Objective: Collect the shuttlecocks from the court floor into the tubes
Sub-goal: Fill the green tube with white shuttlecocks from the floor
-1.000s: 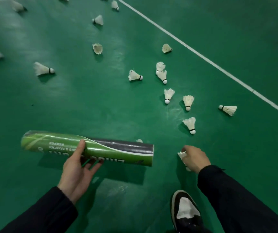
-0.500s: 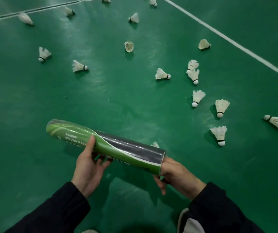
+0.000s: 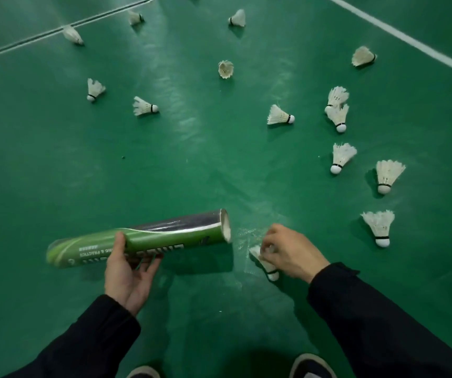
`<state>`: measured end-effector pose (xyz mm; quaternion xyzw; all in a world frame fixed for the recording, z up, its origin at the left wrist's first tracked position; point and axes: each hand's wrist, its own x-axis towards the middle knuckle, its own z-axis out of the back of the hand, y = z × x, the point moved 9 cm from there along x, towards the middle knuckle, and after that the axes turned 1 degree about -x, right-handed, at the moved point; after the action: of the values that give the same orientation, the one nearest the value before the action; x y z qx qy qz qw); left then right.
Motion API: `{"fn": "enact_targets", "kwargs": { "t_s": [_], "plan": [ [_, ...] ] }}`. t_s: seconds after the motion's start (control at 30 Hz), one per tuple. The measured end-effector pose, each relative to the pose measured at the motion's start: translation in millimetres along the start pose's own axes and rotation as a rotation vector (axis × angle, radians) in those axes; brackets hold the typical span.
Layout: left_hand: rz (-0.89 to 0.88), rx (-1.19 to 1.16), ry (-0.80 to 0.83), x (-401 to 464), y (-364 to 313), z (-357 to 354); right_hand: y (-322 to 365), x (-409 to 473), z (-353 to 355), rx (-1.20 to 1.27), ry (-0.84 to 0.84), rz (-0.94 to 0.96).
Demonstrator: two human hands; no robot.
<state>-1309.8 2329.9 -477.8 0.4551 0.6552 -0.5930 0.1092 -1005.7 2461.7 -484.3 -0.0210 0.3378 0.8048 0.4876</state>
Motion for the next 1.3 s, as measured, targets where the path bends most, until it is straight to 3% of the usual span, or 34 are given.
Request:
{"fn": "enact_targets", "kwargs": {
  "t_s": [0.13, 0.23, 0.4, 0.5, 0.6, 0.67, 0.7, 0.77, 0.83, 0.9, 0.97, 1.03, 1.17, 1.3],
  "plan": [
    [0.017, 0.042, 0.034, -2, 8, -8, -14, -53, 57, 0.859, -0.628, -0.094],
    [0.043, 0.104, 0.083, -12, 28, -18, 12, -65, 49, 0.933, -0.652, 0.008],
    [0.050, 0.096, 0.116, -28, 40, -29, 28, -63, 26, 0.920, -0.454, 0.104],
    [-0.002, 0.160, 0.166, -35, 38, -37, 36, -58, 11, 0.662, -0.137, 0.173],
    [0.014, 0.256, 0.224, -42, 47, -50, 20, -60, -17, 0.376, 0.241, 0.126],
    [0.035, 0.289, 0.256, -45, 57, -61, 3, -74, -12, 0.604, 0.413, 0.077],
    [0.038, 0.293, 0.268, -45, 60, -65, -5, -81, 4, 0.776, 0.404, 0.058],
    [0.023, 0.318, 0.290, -49, 60, -73, -50, -80, 53, 0.942, 0.088, -0.034],
    [0.022, 0.351, 0.286, -56, 58, -80, -127, -79, 100, 0.578, -0.315, -0.255],
    [0.049, 0.352, 0.336, -70, 54, -97, -182, -83, 116, 0.059, -0.348, -0.467],
    [0.060, 0.333, 0.354, -76, 48, -120, -218, -82, 106, -0.049, -0.250, -0.573],
    [0.052, 0.342, 0.337, -76, 42, -149, -225, -89, 107, 0.180, -0.325, -0.592],
    [0.045, 0.336, 0.365, -59, 56, -208, -169, -135, 130, 1.220, -0.787, -0.354],
    [0.204, 0.423, 0.535, -75, 139, -268, -127, -168, 135, 1.180, -0.811, -0.290]
  ]
}}
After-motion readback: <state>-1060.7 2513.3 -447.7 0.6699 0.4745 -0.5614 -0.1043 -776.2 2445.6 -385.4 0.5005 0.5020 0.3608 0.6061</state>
